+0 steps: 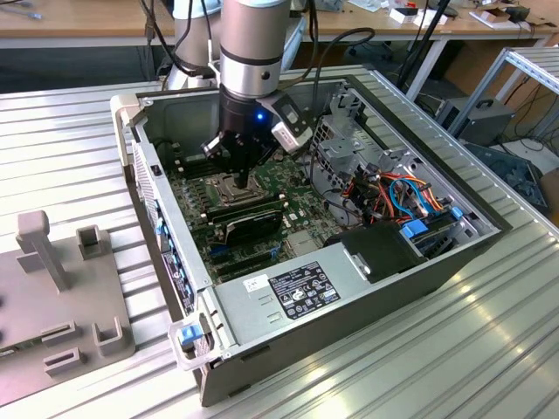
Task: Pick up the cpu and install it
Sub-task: 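Install the second cpu locking lever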
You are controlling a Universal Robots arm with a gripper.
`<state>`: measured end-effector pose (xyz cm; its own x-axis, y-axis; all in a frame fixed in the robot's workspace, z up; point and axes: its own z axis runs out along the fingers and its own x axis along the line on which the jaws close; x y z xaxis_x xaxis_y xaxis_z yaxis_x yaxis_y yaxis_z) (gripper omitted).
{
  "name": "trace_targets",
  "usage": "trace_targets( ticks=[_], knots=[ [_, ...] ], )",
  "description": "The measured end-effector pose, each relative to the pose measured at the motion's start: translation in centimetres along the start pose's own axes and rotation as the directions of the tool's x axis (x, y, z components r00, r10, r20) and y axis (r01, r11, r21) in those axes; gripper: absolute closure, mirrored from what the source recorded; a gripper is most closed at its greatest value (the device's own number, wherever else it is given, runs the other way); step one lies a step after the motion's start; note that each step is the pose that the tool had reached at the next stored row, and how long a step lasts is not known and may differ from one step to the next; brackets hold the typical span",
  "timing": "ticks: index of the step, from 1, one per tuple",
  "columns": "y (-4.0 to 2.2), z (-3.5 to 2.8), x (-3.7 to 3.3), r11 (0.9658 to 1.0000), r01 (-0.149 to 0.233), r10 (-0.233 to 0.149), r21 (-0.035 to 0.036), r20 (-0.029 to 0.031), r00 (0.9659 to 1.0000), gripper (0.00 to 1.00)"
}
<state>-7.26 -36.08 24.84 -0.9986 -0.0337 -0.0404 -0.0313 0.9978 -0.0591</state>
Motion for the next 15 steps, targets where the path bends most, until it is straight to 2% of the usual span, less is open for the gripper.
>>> trace_targets(
  ticks=[11,15],
  knots=[
    [-0.07,0.17,1.50,1.0000,0.000,0.000,0.0000,0.0080,1.0000,0.89],
    [-0.07,0.21,1.56,1.0000,0.000,0.000,0.0004,0.0080,1.0000,0.89]
  ],
)
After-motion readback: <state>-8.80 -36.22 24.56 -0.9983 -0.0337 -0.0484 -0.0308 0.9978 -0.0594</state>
